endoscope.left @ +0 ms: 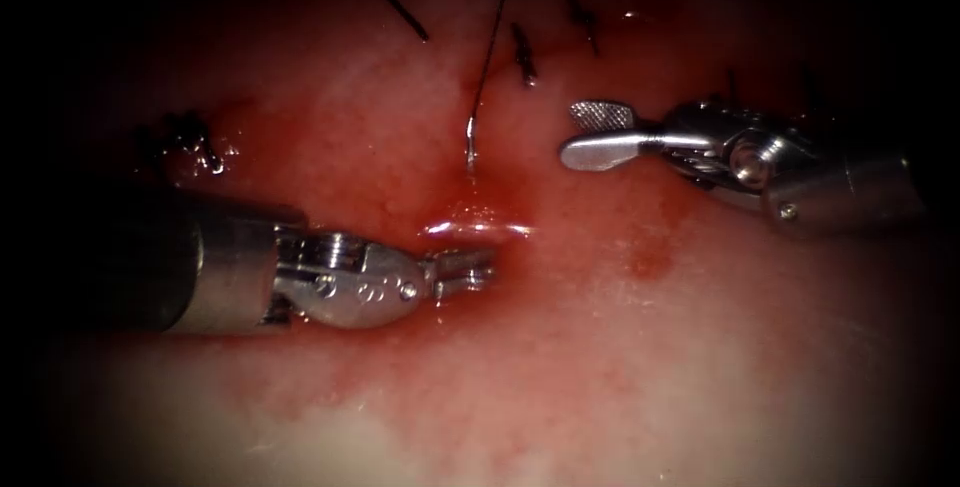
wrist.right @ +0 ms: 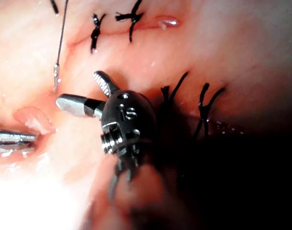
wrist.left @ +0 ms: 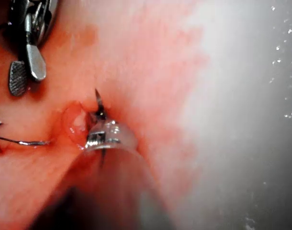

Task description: Wound Closure

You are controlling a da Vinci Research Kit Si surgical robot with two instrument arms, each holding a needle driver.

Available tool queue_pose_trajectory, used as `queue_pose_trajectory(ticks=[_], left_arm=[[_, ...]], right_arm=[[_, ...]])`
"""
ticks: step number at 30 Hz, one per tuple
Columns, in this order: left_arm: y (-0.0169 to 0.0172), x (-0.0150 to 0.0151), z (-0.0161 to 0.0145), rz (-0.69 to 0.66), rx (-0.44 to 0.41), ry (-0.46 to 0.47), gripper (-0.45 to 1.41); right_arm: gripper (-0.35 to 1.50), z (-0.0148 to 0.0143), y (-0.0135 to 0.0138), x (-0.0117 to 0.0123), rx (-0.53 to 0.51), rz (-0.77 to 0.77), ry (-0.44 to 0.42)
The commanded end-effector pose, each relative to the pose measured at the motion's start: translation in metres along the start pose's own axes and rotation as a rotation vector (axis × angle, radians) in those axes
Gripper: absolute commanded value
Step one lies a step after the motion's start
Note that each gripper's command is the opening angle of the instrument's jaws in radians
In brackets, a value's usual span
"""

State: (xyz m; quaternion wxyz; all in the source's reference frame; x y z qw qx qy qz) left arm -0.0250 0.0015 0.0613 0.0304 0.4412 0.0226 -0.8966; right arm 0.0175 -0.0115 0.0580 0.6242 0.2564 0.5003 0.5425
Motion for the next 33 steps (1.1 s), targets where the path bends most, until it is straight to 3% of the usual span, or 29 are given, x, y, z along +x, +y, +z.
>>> queue_pose_trajectory(ticks=[1, 3, 4, 10, 12, 16, 21, 25, 33], left_arm=[[0.0011, 0.0002, 0.0007, -0.037, 0.003, 0.017, -0.45], [0.0012, 0.0005, 0.0005, -0.076, -0.004, 0.042, -0.45], [0.0012, 0.0006, 0.0004, -0.096, -0.006, 0.055, -0.45], [0.0011, 0.0025, -0.0007, -0.338, -0.048, 0.206, -0.45], [0.0011, 0.0036, -0.0012, -0.491, -0.074, 0.290, -0.45], [0.0013, 0.0047, -0.0017, -0.573, -0.108, 0.325, -0.45], [0.0017, 0.0063, -0.0024, -0.622, -0.148, 0.357, -0.45], [0.0020, 0.0075, -0.0031, -0.640, -0.155, 0.359, -0.45], [0.0023, 0.0096, -0.0046, -0.644, -0.173, 0.358, -0.45]], right_arm=[[0.12, 0.0002, 0.0000, -0.0011, 0.004, -0.017, -0.002], [-0.28, 0.0000, 0.0000, -0.0012, 0.003, -0.066, -0.005], [-0.35, -0.0002, 0.0000, -0.0012, 0.001, -0.101, -0.004], [-0.35, -0.0009, 0.0002, -0.0010, 0.005, -0.362, -0.016], [-0.35, -0.0008, 0.0002, -0.0006, 0.054, -0.431, -0.089], [-0.35, -0.0008, 0.0000, -0.0008, 0.058, -0.457, -0.113], [-0.35, -0.0008, -0.0006, -0.0014, 0.062, -0.534, -0.116], [-0.06, -0.0006, -0.0013, -0.0018, 0.062, -0.550, -0.118], [-0.10, -0.0008, -0.0028, -0.0015, 0.062, -0.541, -0.134]])
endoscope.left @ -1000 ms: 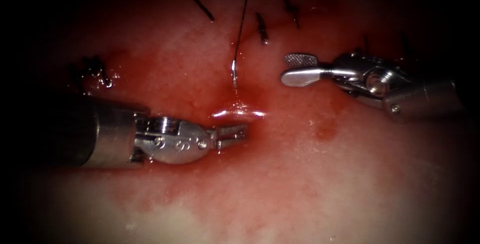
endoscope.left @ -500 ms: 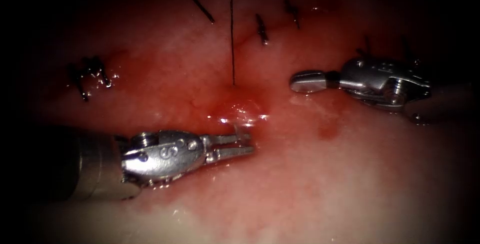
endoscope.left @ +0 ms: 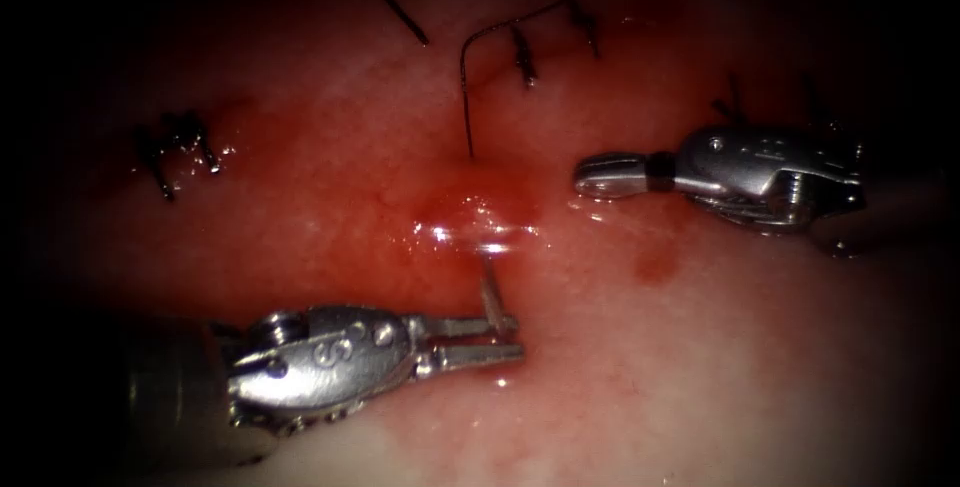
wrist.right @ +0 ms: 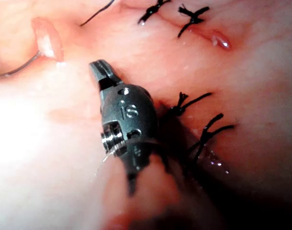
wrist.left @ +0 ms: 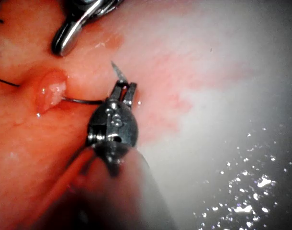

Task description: Wound Closure

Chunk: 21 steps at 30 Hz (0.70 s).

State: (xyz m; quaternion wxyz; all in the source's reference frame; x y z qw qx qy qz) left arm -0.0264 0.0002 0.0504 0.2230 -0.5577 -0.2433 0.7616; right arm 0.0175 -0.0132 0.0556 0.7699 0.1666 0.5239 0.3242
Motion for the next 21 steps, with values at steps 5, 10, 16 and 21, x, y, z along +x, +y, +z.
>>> queue_pose_trajectory(ticks=[5, 10, 16, 21], left_arm=[[0.0006, 0.0007, -0.0002, 0.125, 0.051, -0.040, -0.45], [0.0010, 0.0023, -0.0016, 0.205, 0.078, -0.063, -0.45], [0.0012, 0.0052, -0.0028, 0.370, 0.135, -0.096, -0.45], [0.0007, 0.0071, -0.0035, 0.480, 0.197, -0.144, -0.45]], right_arm=[[-0.33, 0.0001, -0.0012, 0.0005, 0.012, 0.088, 0.003], [-0.33, -0.0004, -0.0019, 0.0018, 0.021, 0.148, 0.021], [-0.05, -0.0007, -0.0025, 0.0030, 0.030, 0.273, 0.050], [0.09, -0.0005, -0.0030, 0.0033, 0.031, 0.318, 0.052]])
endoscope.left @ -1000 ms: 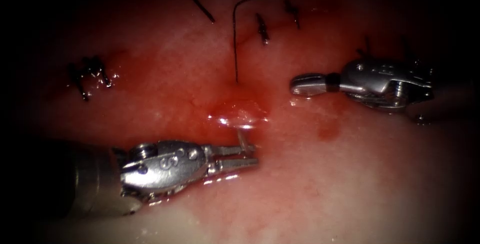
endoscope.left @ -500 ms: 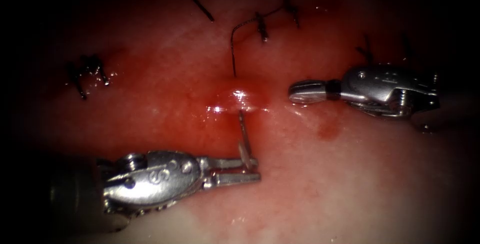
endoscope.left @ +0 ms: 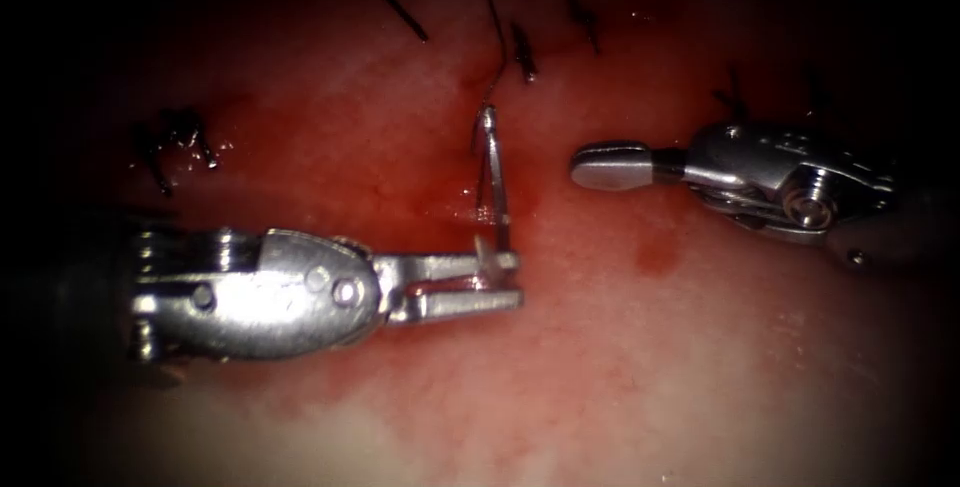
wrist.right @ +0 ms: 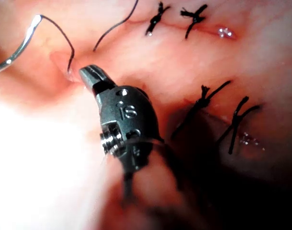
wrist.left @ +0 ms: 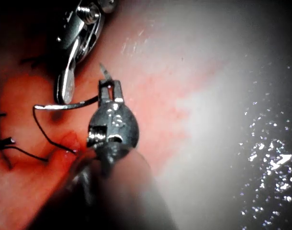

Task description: Wound Closure

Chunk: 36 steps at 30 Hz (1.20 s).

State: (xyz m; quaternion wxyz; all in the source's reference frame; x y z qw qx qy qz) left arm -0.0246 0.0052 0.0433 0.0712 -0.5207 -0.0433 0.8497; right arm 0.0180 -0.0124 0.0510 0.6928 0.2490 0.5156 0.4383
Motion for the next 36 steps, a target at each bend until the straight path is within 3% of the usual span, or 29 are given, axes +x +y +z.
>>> queue_pose_trajectory(ticks=[1, 8, 13, 21, 28, 36], left_arm=[[0.0003, -0.0001, 0.0005, 0.022, 0.015, -0.015, -0.45], [-0.0026, 0.0009, -0.0002, 0.113, 0.092, -0.059, -0.45], [-0.0039, 0.0003, -0.0003, 0.192, 0.138, -0.103, -0.45], [-0.0015, -0.0026, 0.0014, 0.323, 0.192, -0.173, -0.45], [0.0019, -0.0051, 0.0042, 0.429, 0.230, -0.215, -0.45], [0.0032, -0.0052, 0.0062, 0.504, 0.235, -0.224, -0.45]], right_arm=[[0.24, 0.0009, -0.0005, -0.0008, 0.003, 0.020, -0.001], [1.01, 0.0009, -0.0006, -0.0007, 0.005, 0.134, -0.003], [1.16, 0.0007, -0.0005, -0.0004, 0.013, 0.232, 0.002], [1.11, 0.0005, -0.0009, -0.0003, 0.035, 0.460, -0.008], [1.18, 0.0009, -0.0011, -0.0003, 0.047, 0.537, -0.007], [1.26, 0.0026, -0.0024, -0.0006, 0.094, 0.588, -0.025]])
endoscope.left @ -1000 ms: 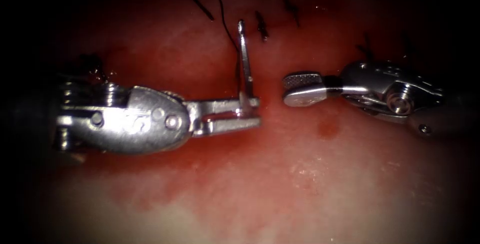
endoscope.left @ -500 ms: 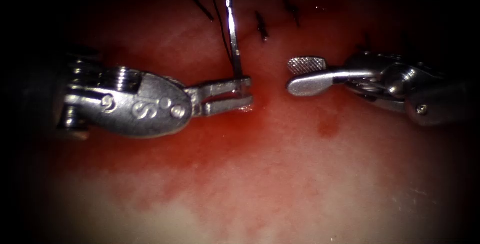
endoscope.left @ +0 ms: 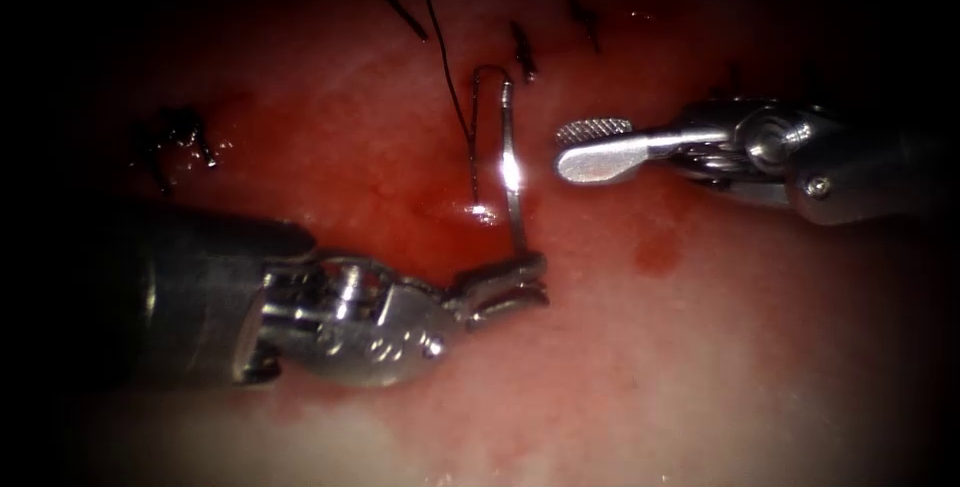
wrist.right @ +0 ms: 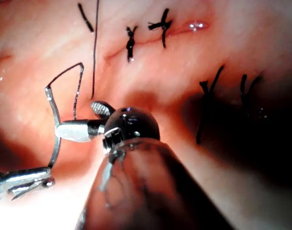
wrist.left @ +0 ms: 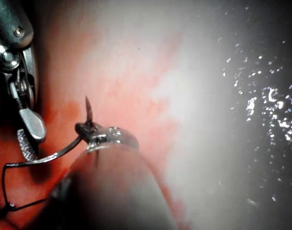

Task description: Wound Closure

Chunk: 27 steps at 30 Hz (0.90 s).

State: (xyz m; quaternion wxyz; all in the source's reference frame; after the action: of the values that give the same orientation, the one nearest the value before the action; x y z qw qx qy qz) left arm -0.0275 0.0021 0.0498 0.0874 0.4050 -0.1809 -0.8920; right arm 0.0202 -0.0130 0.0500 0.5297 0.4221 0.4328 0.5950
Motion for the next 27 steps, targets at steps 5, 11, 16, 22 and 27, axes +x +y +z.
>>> queue_pose_trajectory(ticks=[5, 11, 16, 22, 27], left_arm=[[0.0010, 0.0004, 0.0006, 0.020, 0.004, 0.013, -0.45], [0.0009, 0.0001, 0.0005, 0.043, 0.015, 0.026, -0.45], [0.0009, 0.0002, 0.0005, 0.053, 0.023, 0.037, -0.45], [0.0008, 0.0005, 0.0004, 0.062, 0.023, 0.046, -0.45], [0.0007, 0.0005, 0.0004, 0.067, 0.022, 0.049, -0.45]], right_arm=[[1.26, 0.0017, -0.0003, -0.0015, 0.036, 0.001, -0.035], [1.28, 0.0015, -0.0006, -0.0016, 0.080, 0.002, -0.046], [1.28, 0.0020, -0.0007, -0.0016, 0.087, 0.002, -0.038], [1.26, 0.0028, -0.0009, -0.0018, 0.097, 0.000, -0.041], [1.16, 0.0034, -0.0011, -0.0020, 0.109, -0.002, -0.048]])
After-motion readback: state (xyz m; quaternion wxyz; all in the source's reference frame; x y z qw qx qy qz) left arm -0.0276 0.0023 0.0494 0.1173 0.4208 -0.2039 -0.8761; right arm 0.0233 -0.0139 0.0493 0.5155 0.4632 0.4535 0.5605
